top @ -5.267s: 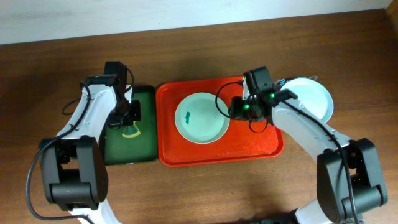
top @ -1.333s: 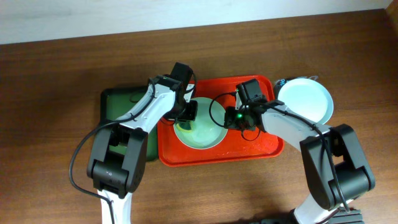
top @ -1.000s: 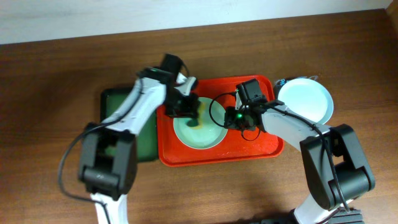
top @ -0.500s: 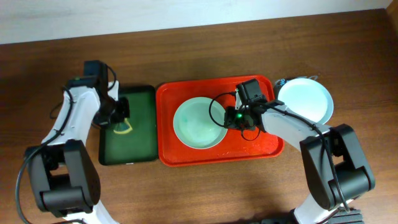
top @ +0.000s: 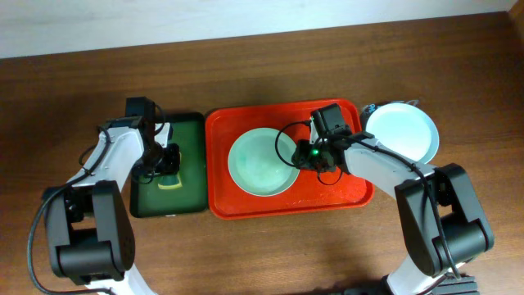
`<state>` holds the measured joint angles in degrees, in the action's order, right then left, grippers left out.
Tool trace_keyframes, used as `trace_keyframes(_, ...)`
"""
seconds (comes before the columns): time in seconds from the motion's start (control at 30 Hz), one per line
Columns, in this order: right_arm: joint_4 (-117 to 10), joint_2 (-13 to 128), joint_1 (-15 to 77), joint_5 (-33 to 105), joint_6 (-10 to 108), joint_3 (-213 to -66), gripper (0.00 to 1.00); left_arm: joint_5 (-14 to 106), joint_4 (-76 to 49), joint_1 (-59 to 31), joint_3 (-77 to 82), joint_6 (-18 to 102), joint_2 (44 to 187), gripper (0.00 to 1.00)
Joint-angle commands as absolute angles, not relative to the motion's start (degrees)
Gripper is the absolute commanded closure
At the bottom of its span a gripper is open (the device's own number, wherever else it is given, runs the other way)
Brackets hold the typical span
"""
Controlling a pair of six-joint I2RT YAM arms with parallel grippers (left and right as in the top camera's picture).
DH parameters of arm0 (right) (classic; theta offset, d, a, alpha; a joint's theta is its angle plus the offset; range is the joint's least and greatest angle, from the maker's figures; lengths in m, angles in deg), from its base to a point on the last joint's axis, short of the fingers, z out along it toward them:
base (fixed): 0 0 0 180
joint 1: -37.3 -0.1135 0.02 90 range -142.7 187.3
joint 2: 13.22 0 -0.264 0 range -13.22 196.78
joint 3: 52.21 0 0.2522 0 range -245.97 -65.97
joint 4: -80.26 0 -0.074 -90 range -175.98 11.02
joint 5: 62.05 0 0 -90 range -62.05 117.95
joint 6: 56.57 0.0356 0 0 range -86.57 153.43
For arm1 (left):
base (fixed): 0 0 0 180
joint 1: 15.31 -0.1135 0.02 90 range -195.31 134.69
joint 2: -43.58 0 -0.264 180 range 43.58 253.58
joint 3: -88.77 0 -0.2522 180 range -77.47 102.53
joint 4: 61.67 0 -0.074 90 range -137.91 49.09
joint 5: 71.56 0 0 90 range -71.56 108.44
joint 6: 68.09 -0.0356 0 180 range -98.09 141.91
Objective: Clean dirty plates on tray and stack at the side
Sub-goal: 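Return the sponge to the black tray and withdraw left gripper, then lift the pale green plate with right gripper and tilt it over black tray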
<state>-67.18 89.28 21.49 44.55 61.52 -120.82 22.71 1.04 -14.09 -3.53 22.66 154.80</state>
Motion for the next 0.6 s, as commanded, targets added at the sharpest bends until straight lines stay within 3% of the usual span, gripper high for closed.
trace_keyframes(0.0,-67.3,89.5,21.2,44.8,61.3,-121.0,0.66,23.1,2.4,-14.1,-1.3,23.3,152.9,0.61)
trace_keyframes(0.13,-67.3,89.5,21.2,44.8,61.3,-121.0,0.62,23.1,3.5,-14.1,3.8,25.9,147.4,0.54)
trace_keyframes(0.17,-67.2,89.5,21.2,44.8,61.3,-121.0,0.61,23.1,3.4,-14.1,4.8,26.7,145.9,0.43)
trace_keyframes(0.2,-67.1,89.5,21.2,44.8,61.3,-121.0,0.59,23.1,3.3,-14.1,6.2,27.8,143.4,0.1)
trace_keyframes(0.23,-67.2,89.5,21.2,44.8,61.3,-121.0,0.59,23.1,3.1,-14.1,7.2,28.2,141.6,0.01)
trace_keyframes(0.57,-66.7,89.5,21.2,43.5,61.1,-121.0,0.54,17.6,0.7,-19.8,9.3,33.0,132.1,0.01)
